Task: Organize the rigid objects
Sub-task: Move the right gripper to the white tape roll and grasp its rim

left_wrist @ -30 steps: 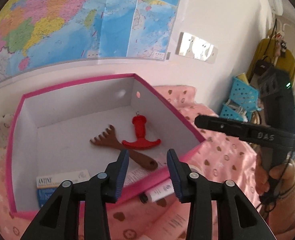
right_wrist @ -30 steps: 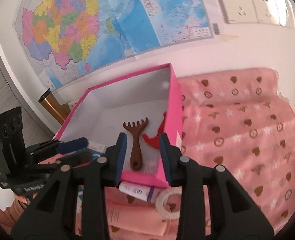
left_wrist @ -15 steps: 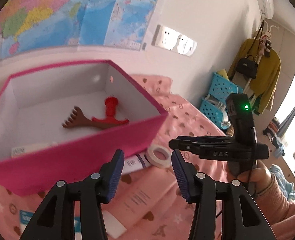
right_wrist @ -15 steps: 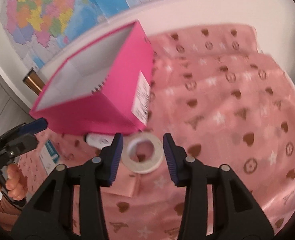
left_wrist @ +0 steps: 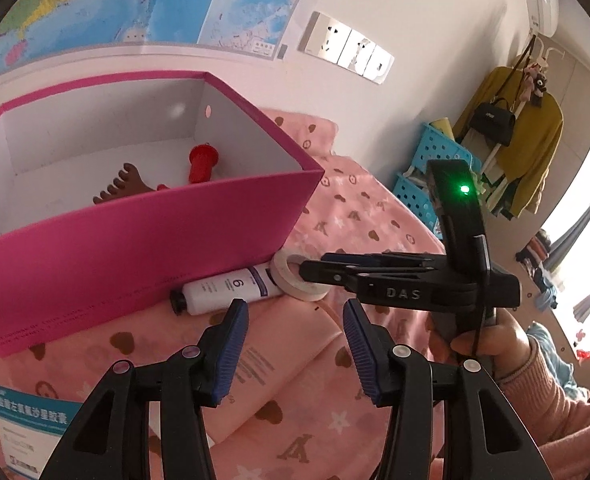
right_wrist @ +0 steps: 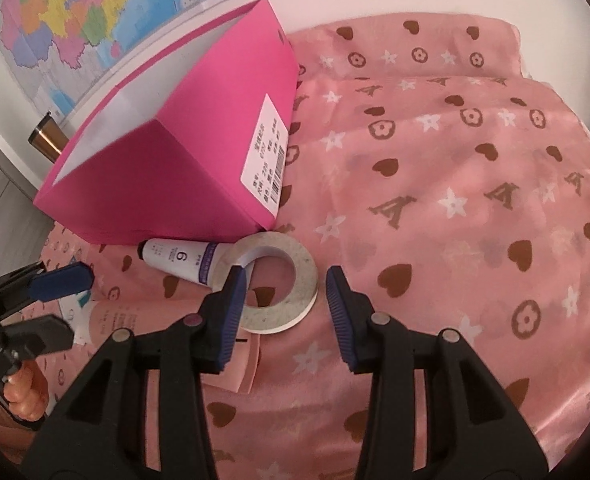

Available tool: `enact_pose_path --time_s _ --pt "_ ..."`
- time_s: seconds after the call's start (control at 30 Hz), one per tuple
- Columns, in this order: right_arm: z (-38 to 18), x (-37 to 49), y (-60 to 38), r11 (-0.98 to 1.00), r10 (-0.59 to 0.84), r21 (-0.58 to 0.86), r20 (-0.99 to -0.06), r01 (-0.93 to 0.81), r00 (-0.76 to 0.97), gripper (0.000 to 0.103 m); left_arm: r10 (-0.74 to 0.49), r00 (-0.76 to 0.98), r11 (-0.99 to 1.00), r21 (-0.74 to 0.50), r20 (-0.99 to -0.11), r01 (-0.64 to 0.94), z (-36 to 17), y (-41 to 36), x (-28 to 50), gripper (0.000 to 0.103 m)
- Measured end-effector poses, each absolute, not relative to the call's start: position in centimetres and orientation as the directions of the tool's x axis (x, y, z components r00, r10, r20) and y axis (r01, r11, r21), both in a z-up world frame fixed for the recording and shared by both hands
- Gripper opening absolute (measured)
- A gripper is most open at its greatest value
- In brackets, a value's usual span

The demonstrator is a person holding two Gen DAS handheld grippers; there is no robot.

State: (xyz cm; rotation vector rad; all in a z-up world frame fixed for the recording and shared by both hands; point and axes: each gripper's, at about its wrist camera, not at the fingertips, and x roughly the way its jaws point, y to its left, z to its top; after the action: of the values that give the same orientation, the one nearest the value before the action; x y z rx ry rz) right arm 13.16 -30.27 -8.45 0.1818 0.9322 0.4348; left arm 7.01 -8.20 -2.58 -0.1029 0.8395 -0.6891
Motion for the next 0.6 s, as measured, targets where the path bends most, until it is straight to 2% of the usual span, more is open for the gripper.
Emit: enact_pose_path --time_s 0.23,0.33,0.4,0.47,0.6 --pt "-8.5 13.2 -29.6 0.908 0.414 0.293 -0.743 -0.301 0.525 0.043 -0.601 0.453 0.779 -0.354 -0.659 0.517 -3.1 -8.4 7.1 0.050" --pt "-8.5 13.1 -29.3 0.918 0.386 0.258 -0.753 -0.301 0.533 0.030 -0.602 0.447 0.778 -0.359 -0.661 0.516 -3.2 -8.5 7.2 0.050" --pt "-8.5 13.0 -29.2 0.920 0.379 0.246 -0.754 -0.304 0.537 0.028 -0.604 0.443 0.776 -0.363 -0.663 0.516 -3.3 -8.6 7.2 0.050" --pt "-8.5 13.0 -29.2 0.914 0.394 0.259 -0.751 -0.311 0.530 0.019 -0.604 0.439 0.775 -0.362 -0.665 0.518 -3.4 -8.7 7.2 0.050" --pt "-8.4 12.6 -29.0 0.907 0.407 0.265 -0.748 -0.326 0.524 0.017 -0.605 0.428 0.773 -0.366 -0.672 0.518 -3.8 -9.1 7.3 0.050"
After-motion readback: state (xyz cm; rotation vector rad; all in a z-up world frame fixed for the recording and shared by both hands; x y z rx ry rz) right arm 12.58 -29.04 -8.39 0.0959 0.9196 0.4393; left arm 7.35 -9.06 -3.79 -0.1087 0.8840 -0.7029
